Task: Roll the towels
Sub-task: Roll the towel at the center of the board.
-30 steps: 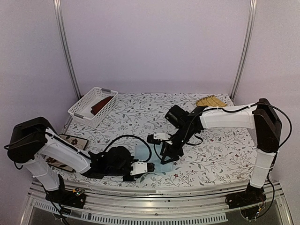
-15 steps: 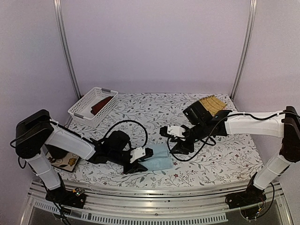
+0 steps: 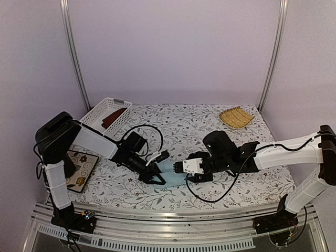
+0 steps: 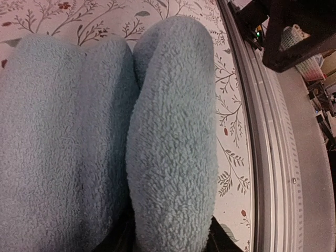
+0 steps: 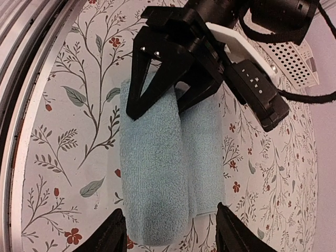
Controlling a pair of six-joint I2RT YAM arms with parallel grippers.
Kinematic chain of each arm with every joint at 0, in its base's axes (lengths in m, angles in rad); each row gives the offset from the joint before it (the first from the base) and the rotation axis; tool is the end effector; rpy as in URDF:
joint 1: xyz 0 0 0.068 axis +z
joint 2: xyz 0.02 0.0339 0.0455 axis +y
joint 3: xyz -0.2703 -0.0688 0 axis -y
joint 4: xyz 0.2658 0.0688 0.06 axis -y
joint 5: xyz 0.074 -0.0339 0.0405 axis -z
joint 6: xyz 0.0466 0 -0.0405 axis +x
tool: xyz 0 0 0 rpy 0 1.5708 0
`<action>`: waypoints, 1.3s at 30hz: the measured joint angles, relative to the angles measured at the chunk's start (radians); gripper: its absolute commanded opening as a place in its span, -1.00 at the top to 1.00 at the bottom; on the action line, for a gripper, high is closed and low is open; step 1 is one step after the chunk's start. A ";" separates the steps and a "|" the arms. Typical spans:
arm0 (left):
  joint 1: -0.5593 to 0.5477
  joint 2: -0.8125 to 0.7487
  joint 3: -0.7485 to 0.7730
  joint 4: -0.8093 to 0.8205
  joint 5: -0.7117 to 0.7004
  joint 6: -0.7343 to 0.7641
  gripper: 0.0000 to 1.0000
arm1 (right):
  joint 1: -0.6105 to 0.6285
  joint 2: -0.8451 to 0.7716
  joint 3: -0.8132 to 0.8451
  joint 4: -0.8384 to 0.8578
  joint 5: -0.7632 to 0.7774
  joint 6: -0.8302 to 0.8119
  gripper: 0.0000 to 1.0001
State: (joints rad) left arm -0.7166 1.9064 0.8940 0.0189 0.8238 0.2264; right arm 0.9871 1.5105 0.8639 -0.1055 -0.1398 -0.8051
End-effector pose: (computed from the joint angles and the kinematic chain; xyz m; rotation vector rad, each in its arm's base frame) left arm 0.2478 -0.2612 0.0865 1.4301 2.0881 -1.2446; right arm 0.1818 0.2871 0.1890 -1.8608 1.3980 0.2539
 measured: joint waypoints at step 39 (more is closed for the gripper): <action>0.100 0.205 0.228 -0.305 0.313 0.007 -0.39 | 0.073 0.317 0.104 0.154 0.199 -0.039 0.77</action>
State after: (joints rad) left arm -0.6170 2.1117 1.1217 -0.2859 1.1370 0.2337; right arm 1.0603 1.8275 0.9680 0.0490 0.0593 -0.8444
